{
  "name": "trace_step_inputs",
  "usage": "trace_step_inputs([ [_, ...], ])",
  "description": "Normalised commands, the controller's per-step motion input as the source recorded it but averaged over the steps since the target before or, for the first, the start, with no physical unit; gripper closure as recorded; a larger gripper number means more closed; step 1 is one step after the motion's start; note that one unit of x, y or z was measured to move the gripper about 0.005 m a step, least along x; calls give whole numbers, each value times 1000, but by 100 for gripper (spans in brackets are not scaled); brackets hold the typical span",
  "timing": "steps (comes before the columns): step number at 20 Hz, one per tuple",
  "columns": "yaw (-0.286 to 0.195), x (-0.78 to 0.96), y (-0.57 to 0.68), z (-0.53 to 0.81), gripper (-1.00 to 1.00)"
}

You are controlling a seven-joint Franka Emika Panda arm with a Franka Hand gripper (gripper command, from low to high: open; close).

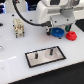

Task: Insert the blue gear onto the right peg, followed by the red gear

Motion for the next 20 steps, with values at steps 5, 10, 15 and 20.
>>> trace_step_inputs([
  [5, 0, -121, -2, -87, 100],
  [10, 0, 5, 2, 17, 100],
  [15, 0, 107, 21, 380, 100],
  [20, 0, 281, -16, 553, 100],
])
